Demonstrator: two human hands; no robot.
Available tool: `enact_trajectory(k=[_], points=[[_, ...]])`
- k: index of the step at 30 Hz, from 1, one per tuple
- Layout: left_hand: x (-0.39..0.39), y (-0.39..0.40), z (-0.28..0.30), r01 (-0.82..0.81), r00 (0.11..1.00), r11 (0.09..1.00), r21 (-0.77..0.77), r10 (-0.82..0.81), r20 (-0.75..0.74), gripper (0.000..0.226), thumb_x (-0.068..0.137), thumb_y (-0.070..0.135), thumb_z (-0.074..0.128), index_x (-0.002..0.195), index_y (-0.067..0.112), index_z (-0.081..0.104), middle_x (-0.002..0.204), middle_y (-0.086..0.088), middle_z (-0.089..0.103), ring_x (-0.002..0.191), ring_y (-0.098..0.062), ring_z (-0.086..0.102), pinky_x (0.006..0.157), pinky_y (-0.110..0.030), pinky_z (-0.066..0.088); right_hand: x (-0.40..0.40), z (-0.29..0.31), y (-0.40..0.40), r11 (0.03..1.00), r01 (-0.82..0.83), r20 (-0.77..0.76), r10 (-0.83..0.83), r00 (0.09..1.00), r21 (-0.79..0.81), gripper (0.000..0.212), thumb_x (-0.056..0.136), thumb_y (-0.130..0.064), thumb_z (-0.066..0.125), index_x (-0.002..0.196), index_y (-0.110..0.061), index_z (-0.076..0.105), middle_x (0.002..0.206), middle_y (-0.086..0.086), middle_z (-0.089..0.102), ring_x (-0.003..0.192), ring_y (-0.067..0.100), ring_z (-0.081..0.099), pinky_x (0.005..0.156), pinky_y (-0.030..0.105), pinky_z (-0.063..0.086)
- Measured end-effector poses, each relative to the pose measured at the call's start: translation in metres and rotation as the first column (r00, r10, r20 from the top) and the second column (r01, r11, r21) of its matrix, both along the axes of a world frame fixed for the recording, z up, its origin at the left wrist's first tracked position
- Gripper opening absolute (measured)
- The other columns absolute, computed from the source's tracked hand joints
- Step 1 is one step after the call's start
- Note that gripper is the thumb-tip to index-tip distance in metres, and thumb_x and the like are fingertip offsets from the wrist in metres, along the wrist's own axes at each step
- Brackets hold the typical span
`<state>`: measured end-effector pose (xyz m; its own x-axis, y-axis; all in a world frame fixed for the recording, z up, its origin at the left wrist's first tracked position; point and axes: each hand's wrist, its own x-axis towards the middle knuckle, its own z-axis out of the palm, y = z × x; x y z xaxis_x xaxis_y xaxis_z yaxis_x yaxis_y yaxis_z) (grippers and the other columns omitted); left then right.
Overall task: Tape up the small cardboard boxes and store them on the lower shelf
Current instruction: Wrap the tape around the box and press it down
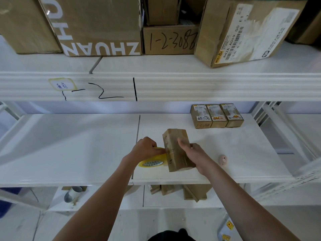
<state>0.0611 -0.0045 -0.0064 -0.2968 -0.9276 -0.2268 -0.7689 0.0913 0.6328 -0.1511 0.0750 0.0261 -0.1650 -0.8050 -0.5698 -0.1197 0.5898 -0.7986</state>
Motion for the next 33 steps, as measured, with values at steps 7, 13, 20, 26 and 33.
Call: enact_trajectory(k=[7, 13, 20, 26, 33], points=[[-0.009, -0.001, 0.0, 0.017, 0.994, 0.997, -0.071, -0.01, 0.107, 0.06, 0.07, 0.07, 0.074, 0.055, 0.014, 0.057, 0.054, 0.002, 0.048, 0.055, -0.015, 0.047, 0.054, -0.028, 0.039, 0.017, -0.013, -0.002, 0.999, -0.039, -0.178, 0.045, 0.983, 0.037, 0.129, 0.038, -0.084, 0.078, 0.141, -0.015, 0.046, 0.134, 0.006, 0.058, 0.123, 0.026, 0.056, 0.102, 0.044, 0.052], [-0.009, 0.001, -0.001, 0.067, 0.993, 0.997, 0.027, -0.07, 0.092, 0.059, 0.077, 0.067, 0.072, 0.054, 0.015, 0.054, 0.055, 0.004, 0.046, 0.055, -0.013, 0.043, 0.055, -0.027, 0.036, 0.016, -0.02, -0.003, 0.999, 0.051, -0.168, -0.047, 0.985, 0.018, 0.085, 0.056, -0.056, 0.091, 0.123, -0.013, 0.061, 0.111, 0.004, 0.07, 0.102, 0.022, 0.067, 0.088, 0.041, 0.059], [0.019, -0.004, 0.002, 0.228, 0.973, 0.93, 0.29, -0.209, -0.095, 0.042, 0.083, 0.059, 0.074, 0.062, 0.023, 0.066, 0.059, 0.011, 0.054, 0.062, -0.007, 0.05, 0.062, -0.024, 0.035, -0.01, -0.022, 0.002, 0.999, 0.033, -0.107, -0.03, 0.994, 0.027, 0.055, 0.066, -0.037, 0.091, 0.11, -0.013, 0.069, 0.1, 0.005, 0.075, 0.093, 0.023, 0.072, 0.086, 0.042, 0.061], [0.016, -0.007, 0.008, 0.241, 0.969, 0.928, 0.286, -0.211, -0.131, 0.063, 0.07, 0.069, 0.077, 0.069, 0.008, 0.062, 0.067, -0.003, 0.049, 0.064, -0.014, 0.046, 0.062, -0.029, 0.031, -0.018, -0.016, 0.004, 1.0, 0.021, -0.043, -0.02, 0.999, 0.018, 0.051, 0.066, -0.036, 0.093, 0.107, -0.015, 0.071, 0.093, 0.002, 0.078, 0.087, 0.019, 0.074, 0.064, 0.029, 0.057], [0.019, -0.006, 0.008, 0.119, 0.984, 0.978, 0.173, -0.139, 0.11, 0.063, 0.06, 0.082, 0.071, 0.058, 0.021, 0.061, 0.056, 0.009, 0.057, 0.056, -0.01, 0.058, 0.057, -0.024, 0.042, -0.026, -0.004, 0.006, 0.999, 0.031, 0.04, -0.03, 0.999, -0.022, 0.045, 0.065, -0.031, 0.093, 0.101, -0.019, 0.068, 0.085, -0.003, 0.079, 0.079, 0.013, 0.075, 0.053, 0.023, 0.055]])
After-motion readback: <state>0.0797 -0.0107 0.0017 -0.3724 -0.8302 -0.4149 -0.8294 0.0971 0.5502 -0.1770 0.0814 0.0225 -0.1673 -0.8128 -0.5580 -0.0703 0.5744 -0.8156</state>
